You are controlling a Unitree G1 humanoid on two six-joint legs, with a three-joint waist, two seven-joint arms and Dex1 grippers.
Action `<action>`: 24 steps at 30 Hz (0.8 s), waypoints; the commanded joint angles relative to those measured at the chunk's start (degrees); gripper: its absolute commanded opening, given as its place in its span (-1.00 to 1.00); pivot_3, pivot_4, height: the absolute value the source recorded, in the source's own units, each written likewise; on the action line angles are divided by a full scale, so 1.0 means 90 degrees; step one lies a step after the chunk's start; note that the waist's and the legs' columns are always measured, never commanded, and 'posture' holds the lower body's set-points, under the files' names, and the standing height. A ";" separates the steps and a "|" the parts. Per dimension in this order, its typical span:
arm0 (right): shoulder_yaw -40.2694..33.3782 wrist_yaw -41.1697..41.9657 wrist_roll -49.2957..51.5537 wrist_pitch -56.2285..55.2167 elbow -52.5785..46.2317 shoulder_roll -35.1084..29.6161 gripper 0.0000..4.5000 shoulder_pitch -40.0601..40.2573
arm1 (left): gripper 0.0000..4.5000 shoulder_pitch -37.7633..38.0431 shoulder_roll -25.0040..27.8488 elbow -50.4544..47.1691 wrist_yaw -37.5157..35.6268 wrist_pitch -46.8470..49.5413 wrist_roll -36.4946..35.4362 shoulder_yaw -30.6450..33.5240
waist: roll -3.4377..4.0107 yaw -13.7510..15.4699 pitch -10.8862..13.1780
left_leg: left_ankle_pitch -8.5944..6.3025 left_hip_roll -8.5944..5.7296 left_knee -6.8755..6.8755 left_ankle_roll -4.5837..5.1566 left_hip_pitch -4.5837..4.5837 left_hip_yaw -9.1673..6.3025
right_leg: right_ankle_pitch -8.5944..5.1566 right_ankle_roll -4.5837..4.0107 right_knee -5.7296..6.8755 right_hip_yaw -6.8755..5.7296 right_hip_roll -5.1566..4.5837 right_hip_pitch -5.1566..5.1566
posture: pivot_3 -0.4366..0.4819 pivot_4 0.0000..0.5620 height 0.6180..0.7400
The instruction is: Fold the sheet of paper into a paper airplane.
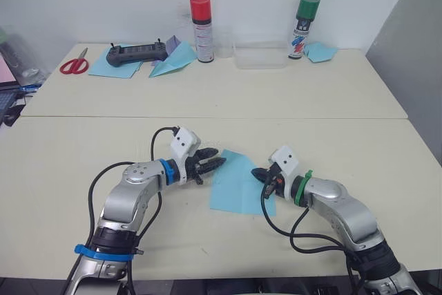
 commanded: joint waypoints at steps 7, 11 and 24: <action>0.0266 -0.0039 -0.0065 0.0292 0.0125 0.0031 -1.00 0.0188 | -0.99 -0.0118 0.0015 -0.0141 -0.0114 -0.0207 -0.0072 -0.0192 | 0.0000 0.0001 0.0000 | 0.0000 0.0000 0.0000 0.0000 -0.0001 0.0000 | 0.0000 0.0000 0.0000 -0.0001 0.0000 0.0000 | -0.05 -0.47 1.00; 0.0272 -0.0043 -0.0060 0.0295 0.0103 0.0015 -1.00 0.0214 | -0.99 -0.0235 0.0040 -0.0218 -0.0206 -0.0232 -0.0115 -0.0226 | 0.0000 0.0005 0.0000 | 0.0000 0.0000 0.0000 0.0000 -0.0001 0.0000 | 0.0000 -0.0001 0.0000 -0.0001 0.0000 0.0000 | -0.05 -0.47 1.00; 0.0287 -0.0087 -0.0071 0.0288 0.0120 0.0088 -1.00 0.0195 | -0.99 -0.0203 0.0601 -0.0271 -0.0819 -0.1450 0.0748 -0.1264 | 0.0000 -0.0001 0.0000 | 0.0000 0.0000 -0.0001 0.0000 0.0000 0.0001 | -0.0001 -0.0001 -0.0001 0.0001 0.0000 -0.0002 | -0.05 -0.47 1.00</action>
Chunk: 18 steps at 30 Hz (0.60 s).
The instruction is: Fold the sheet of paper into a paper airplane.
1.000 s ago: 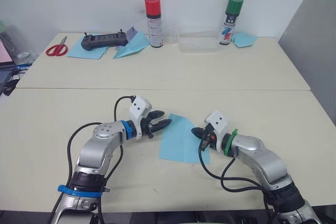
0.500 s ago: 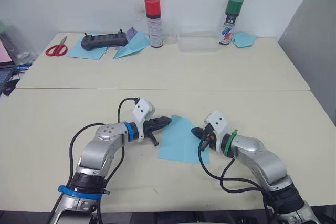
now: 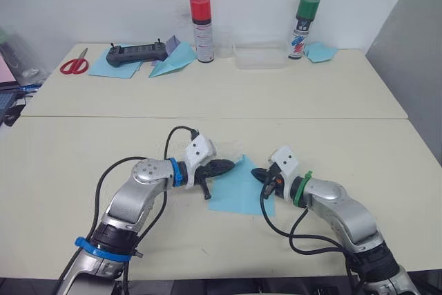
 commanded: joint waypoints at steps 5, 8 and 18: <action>0.0282 -0.0019 -0.0054 0.0255 0.0160 0.0053 -1.00 0.0191 | -0.99 -0.0071 0.0144 0.0142 -0.0219 -0.0975 0.0595 -0.0484 | 0.0000 0.0000 0.0000 | 0.0000 0.0000 0.0000 0.0000 -0.0001 0.0001 | 0.0000 -0.0001 0.0000 0.0001 0.0000 -0.0001 | -0.05 -0.47 1.00; 0.0284 -0.0046 -0.0052 0.0261 0.0146 0.0075 -1.00 0.0213 | -0.99 -0.0100 0.0149 0.0289 -0.0226 -0.1174 0.0772 -0.0577 | 0.0000 0.0000 0.0000 | 0.0000 0.0000 0.0000 0.0000 -0.0001 0.0001 | 0.0000 -0.0001 0.0000 0.0001 0.0000 -0.0001 | -0.05 -0.47 1.00; 0.0272 -0.0093 -0.0042 0.0285 0.0109 0.0095 -1.00 0.0229 | -0.99 -0.0178 0.0278 0.0562 -0.0294 -0.1349 0.1195 -0.0756 | 0.0000 -0.0001 0.0000 | 0.0000 0.0000 0.0000 0.0000 -0.0001 0.0001 | 0.0000 -0.0001 0.0000 0.0001 0.0000 -0.0001 | -0.05 -0.47 1.00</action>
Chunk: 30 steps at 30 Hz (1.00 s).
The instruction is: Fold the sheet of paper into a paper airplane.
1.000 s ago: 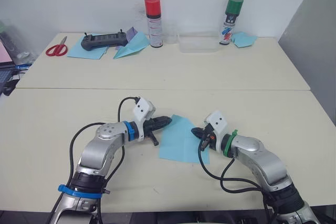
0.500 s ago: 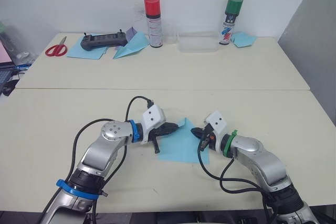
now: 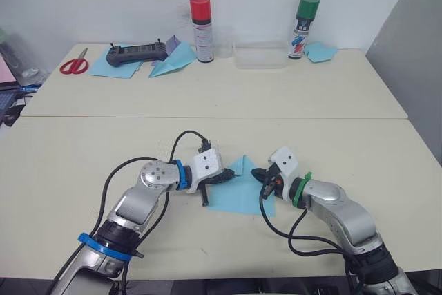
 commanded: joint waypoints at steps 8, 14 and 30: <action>0.0324 -0.0002 -0.0054 0.0250 0.0198 0.0099 -1.00 0.0163 | -0.99 -0.0001 0.0009 -0.0110 -0.0154 0.0032 0.0224 -0.0231 | 0.0000 -0.0005 0.0000 | 0.0000 0.0001 0.0000 0.0000 0.0001 0.0000 | 0.0000 0.0000 0.0000 0.0000 0.0001 0.0000 | -0.05 -0.47 1.00; 0.0340 -0.0001 -0.0073 0.0264 0.0156 0.0108 -1.00 0.0205 | -0.99 0.0039 -0.0066 -0.0136 -0.0107 0.0157 0.0295 -0.0274 | 0.0001 -0.0005 -0.0002 | 0.0000 0.0001 0.0000 0.0000 0.0001 0.0000 | 0.0000 0.0000 0.0000 -0.0001 0.0001 0.0001 | -0.05 -0.47 1.00; 0.0358 0.0019 -0.0156 0.0199 0.0265 0.0204 -1.00 0.0163 | -0.99 -0.0036 -0.0136 -0.0463 -0.0100 0.0795 0.0631 -0.0561 | 0.0001 0.0012 -0.0013 | 0.0000 -0.0001 0.0001 0.0000 0.0007 -0.0001 | 0.0000 0.0000 0.0000 -0.0001 0.0000 0.0009 | -0.05 -0.47 1.00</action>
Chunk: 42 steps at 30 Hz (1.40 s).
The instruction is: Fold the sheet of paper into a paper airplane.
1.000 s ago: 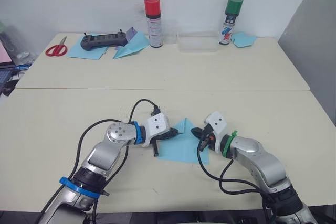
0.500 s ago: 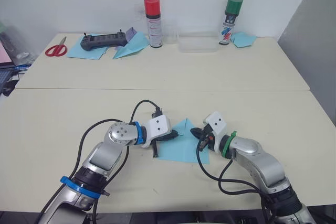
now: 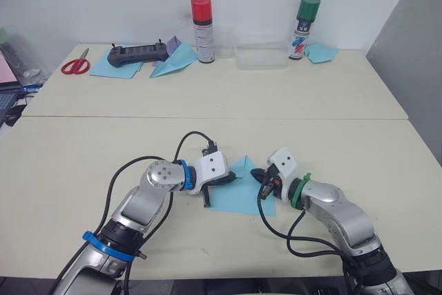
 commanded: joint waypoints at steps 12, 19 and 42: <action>-0.0030 0.0091 0.0045 -0.0312 0.0241 0.0326 -1.00 -0.0027 | -0.99 -0.0006 -0.0035 -0.0013 -0.0058 0.0210 0.0339 -0.0454 | 0.0006 0.0006 -0.0015 | 0.0000 -0.0001 0.0001 0.0000 0.0005 0.0000 | 0.0000 0.0000 0.0000 0.0000 -0.0001 0.0006 | -0.05 -0.47 1.00; -0.0238 0.0171 0.0281 -0.0706 0.0241 0.0632 -1.00 -0.0183 | -0.99 -0.0040 -0.0029 0.0001 0.0014 0.0272 0.0371 -0.0457 | 0.0014 0.0047 -0.0009 | 0.0000 -0.0006 0.0001 0.0000 -0.0010 -0.0001 | 0.0000 0.0001 -0.0002 -0.0001 -0.0004 -0.0003 | -0.05 -0.47 1.00; 0.0107 0.0235 -0.0129 -0.0829 0.1250 0.0529 -1.00 -0.0525 | -0.99 -0.0208 -0.0021 0.0132 0.0014 0.0202 0.0354 -0.0477 | 0.0019 0.0146 -0.0007 | 0.0000 -0.0006 0.0001 0.0000 -0.0006 -0.0001 | 0.0000 0.0000 -0.0001 -0.0002 -0.0004 -0.0002 | -0.05 -0.47 1.00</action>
